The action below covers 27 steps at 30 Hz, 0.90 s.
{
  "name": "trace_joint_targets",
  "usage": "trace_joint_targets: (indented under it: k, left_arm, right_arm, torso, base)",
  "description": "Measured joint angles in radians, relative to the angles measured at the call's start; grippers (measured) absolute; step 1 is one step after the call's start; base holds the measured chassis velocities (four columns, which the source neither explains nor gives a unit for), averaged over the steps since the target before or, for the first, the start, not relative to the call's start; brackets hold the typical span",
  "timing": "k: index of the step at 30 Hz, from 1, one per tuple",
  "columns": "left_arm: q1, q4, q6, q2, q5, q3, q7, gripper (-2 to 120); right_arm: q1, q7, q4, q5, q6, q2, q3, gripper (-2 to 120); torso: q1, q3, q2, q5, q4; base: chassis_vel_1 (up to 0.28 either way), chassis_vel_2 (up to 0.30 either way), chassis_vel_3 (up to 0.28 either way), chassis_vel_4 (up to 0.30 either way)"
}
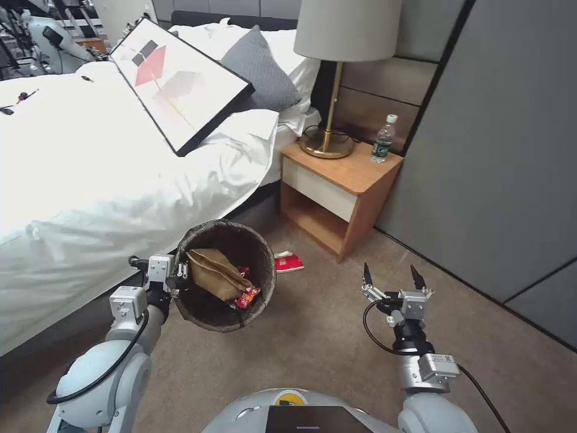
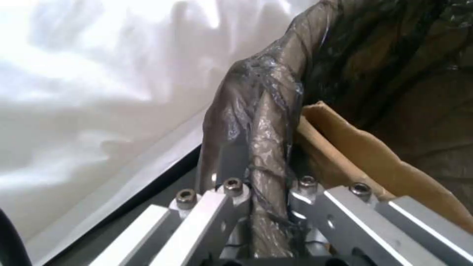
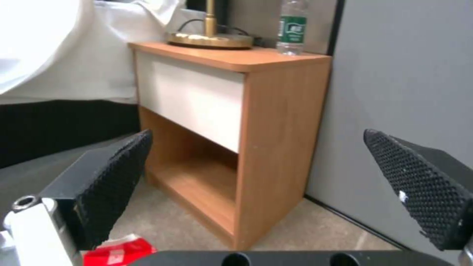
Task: Pick up the trash bin, then pick up the garbage from the floor and place it into the trash bin.
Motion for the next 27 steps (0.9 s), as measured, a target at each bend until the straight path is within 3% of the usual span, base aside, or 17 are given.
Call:
trace_joint_targets:
  k: [27]
  left_arm:
    - [-0.007, 0.010, -0.009, 0.000, -0.001, 0.001, 0.002, 3]
  right_arm:
    - [0.005, -0.001, -0.001, 0.020, -0.037, -0.007, -0.001, 100]
  torso:
    - [0.000, 0.000, 0.000, 0.0000, -0.0001]
  base:
    - [0.024, 0.023, 0.020, 0.022]
